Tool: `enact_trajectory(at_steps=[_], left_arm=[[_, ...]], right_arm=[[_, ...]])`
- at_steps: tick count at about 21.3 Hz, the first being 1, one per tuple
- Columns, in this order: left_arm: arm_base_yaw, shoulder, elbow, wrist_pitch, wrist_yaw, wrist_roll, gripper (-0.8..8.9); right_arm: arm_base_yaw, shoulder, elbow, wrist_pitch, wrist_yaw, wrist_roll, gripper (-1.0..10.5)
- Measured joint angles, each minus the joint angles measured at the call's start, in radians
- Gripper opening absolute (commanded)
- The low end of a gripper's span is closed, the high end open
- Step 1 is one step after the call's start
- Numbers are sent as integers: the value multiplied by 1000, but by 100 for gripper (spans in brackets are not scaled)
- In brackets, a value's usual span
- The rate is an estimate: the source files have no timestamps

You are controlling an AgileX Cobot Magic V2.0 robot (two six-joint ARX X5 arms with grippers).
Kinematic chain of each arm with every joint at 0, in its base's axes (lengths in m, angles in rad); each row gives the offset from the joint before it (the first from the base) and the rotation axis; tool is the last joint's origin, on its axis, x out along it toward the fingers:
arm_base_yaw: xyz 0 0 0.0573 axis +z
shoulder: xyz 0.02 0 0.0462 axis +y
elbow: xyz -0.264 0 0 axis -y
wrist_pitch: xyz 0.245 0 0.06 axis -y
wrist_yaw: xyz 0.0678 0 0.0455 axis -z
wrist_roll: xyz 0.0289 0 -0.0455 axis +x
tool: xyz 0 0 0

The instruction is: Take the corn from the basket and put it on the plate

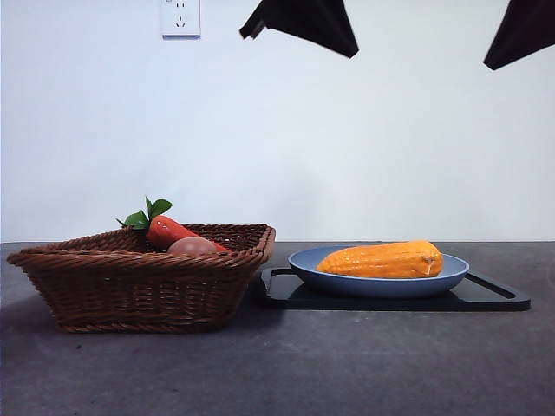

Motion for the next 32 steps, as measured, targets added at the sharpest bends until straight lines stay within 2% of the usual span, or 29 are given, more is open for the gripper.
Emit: enact_trajectory(at_steps=[7,10,16,19,23,28,32], left_arm=[[35,-1,0,55,-15,4,8],[113,-33,0,57,-24,4,8],[336,-320,-31,86,-26,23,8],[477,-485,-185,123,-27,23,8],[599,-664,-426,241,-27,23,8],[714,-924,-751,455,-27,18,8],[768,-1098,-995,625,-27,0,8]], right_arm=[[0,1,0,142,0,-2,4],[0,1,0,234,0,-2,4],[-1,1,0,392,0,-2,4],[-1,1,0,460,0,-3,4],[-1,1,0,504,0,-3,4],[-1,1,0,539,0,-5,4],[-4,1,0,564,0,-5,4]])
